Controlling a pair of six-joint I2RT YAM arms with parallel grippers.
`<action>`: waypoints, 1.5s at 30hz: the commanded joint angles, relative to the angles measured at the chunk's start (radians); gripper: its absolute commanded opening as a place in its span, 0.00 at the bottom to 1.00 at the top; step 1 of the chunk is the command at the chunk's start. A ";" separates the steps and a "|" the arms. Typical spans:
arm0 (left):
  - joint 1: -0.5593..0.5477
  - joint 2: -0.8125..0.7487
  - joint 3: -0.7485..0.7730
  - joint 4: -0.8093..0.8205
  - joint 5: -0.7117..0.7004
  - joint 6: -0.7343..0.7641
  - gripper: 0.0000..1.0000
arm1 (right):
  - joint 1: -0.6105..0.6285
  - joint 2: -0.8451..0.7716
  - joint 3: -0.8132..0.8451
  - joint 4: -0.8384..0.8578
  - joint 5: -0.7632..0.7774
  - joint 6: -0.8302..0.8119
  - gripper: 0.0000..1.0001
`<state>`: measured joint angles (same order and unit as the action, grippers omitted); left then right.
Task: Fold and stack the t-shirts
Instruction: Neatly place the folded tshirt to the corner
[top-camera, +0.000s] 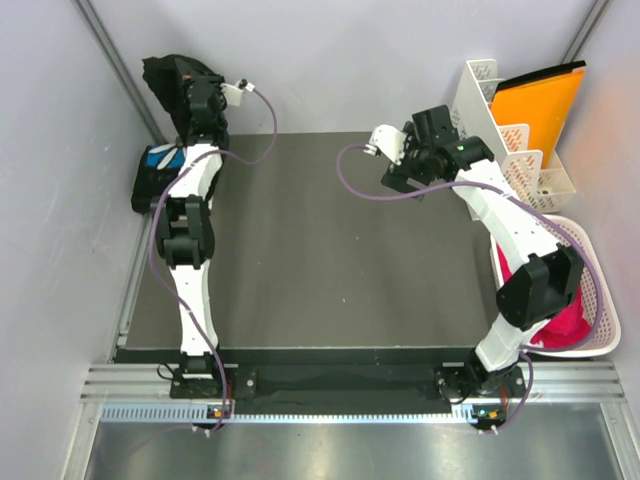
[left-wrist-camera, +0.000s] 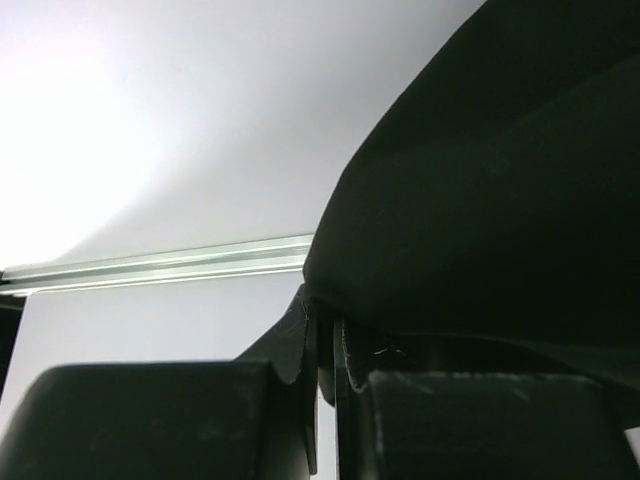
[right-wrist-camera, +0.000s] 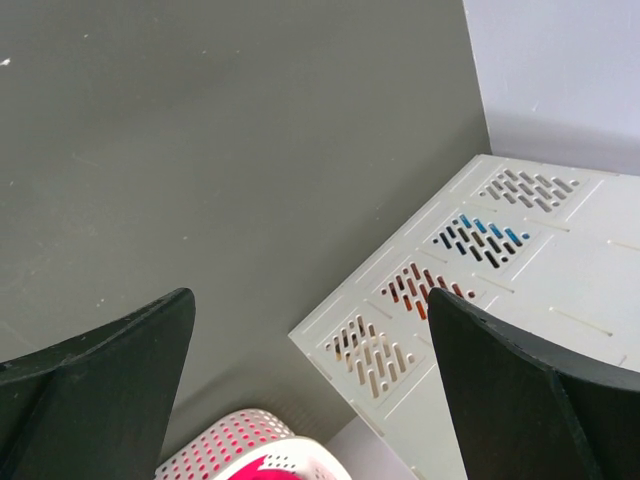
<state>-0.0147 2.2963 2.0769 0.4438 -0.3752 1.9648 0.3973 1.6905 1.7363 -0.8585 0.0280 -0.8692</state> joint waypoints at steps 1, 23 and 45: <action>0.053 0.020 0.195 0.125 0.068 0.184 0.00 | 0.003 -0.061 -0.012 0.026 -0.023 0.016 1.00; 0.145 -0.299 -0.489 -0.086 0.292 0.367 0.00 | 0.012 -0.028 0.128 -0.019 -0.065 0.048 1.00; 0.085 -0.212 -0.758 0.303 -0.178 0.385 0.00 | 0.015 -0.031 0.118 -0.017 -0.051 0.033 1.00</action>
<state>0.0765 2.0647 1.3190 0.6033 -0.4141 1.9926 0.3977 1.6829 1.8271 -0.8837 -0.0204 -0.8368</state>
